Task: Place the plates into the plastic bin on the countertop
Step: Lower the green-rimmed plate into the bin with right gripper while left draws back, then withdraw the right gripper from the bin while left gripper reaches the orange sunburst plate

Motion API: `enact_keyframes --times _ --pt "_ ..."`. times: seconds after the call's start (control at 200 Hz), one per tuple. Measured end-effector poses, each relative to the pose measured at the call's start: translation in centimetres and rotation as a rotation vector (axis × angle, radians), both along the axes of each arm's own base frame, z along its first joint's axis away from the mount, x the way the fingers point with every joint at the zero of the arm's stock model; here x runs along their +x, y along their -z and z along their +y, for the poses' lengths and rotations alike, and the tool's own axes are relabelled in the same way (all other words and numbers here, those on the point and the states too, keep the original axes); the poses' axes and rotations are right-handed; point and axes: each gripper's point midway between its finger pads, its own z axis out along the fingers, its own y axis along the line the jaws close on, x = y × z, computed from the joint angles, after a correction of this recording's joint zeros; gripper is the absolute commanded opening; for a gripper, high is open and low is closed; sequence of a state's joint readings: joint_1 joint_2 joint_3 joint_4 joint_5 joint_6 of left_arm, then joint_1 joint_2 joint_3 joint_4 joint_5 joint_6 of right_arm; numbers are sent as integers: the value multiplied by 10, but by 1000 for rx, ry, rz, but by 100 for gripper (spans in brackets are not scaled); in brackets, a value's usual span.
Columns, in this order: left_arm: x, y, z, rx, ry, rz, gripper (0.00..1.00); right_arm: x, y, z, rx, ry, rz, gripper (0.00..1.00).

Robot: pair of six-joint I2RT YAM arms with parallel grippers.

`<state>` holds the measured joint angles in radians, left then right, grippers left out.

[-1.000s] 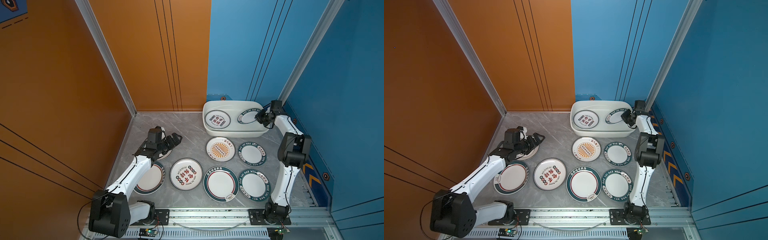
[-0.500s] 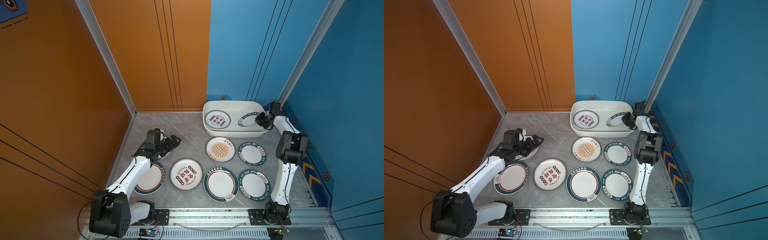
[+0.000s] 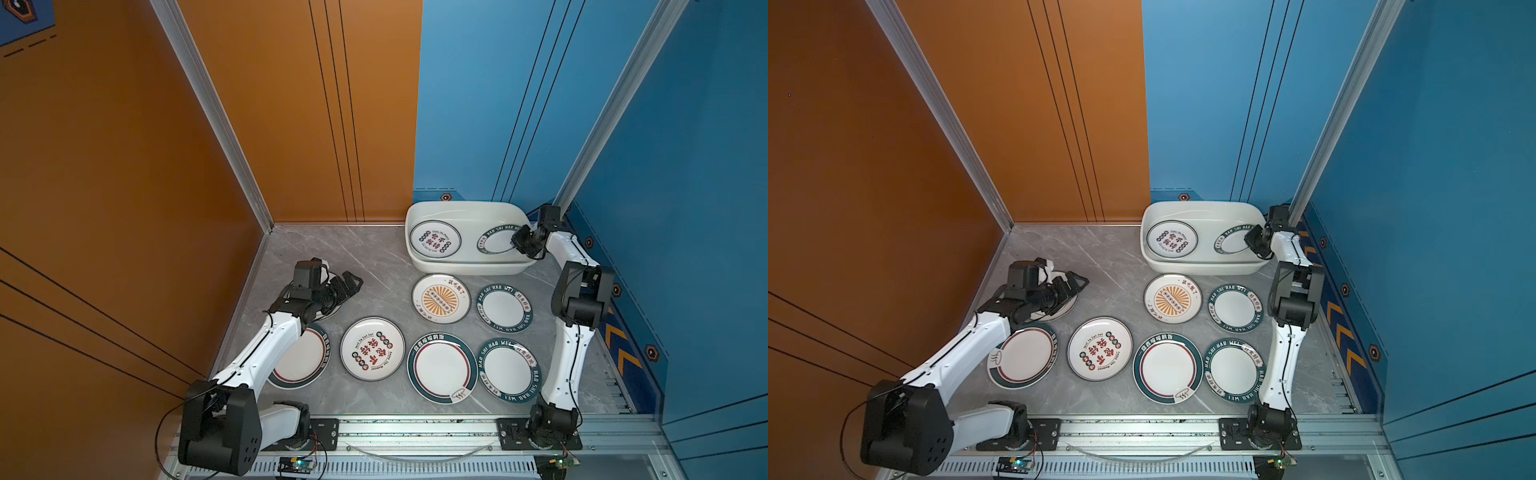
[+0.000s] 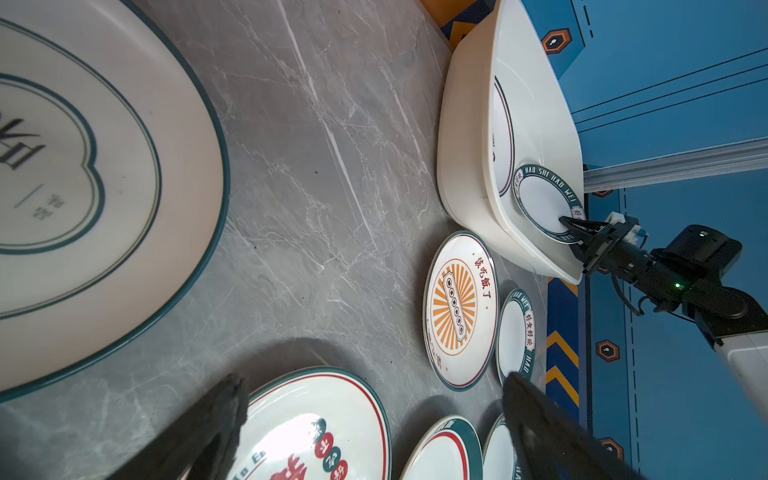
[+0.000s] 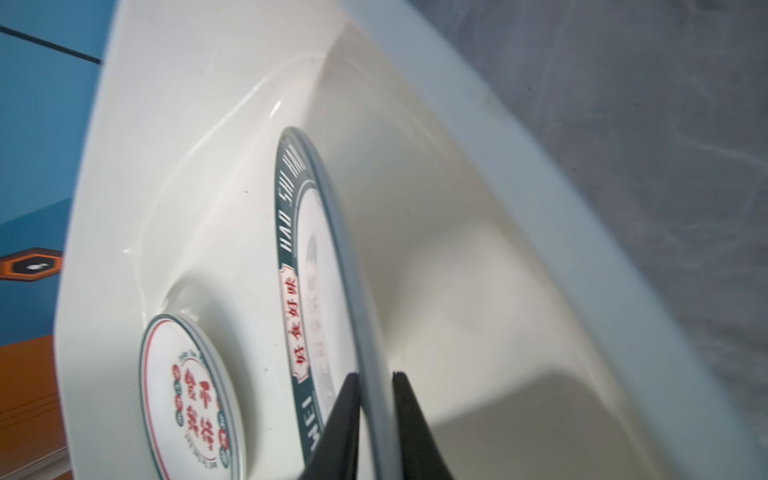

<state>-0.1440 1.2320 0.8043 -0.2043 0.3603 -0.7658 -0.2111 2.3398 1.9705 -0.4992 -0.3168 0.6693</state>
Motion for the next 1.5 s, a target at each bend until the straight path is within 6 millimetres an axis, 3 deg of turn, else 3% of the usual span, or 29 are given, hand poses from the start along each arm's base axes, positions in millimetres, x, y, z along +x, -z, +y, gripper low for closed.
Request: enact_keyframes --times 0.1,0.455,0.891,1.021,1.176,1.321,1.502 --pt "0 1 0 2 2 2 98 -4 14 -2 -3 2 33 27" --pt "-2 0 -3 2 22 -1 98 -6 17 -8 -45 -9 42 44" --pt "-6 -1 -33 49 150 4 98 -22 23 -23 -139 13 121 46" --pt "-7 -5 -55 71 242 -9 99 -23 -1 -22 -147 7 88 47" --pt "-13 0 -87 90 364 -1 100 -20 -62 -8 -132 -29 -32 47" --pt "-21 19 -110 113 448 44 98 -24 -113 21 -105 -91 -141 48" --pt "-27 42 -124 126 490 99 95 -54 -131 59 -64 -170 -177 48"
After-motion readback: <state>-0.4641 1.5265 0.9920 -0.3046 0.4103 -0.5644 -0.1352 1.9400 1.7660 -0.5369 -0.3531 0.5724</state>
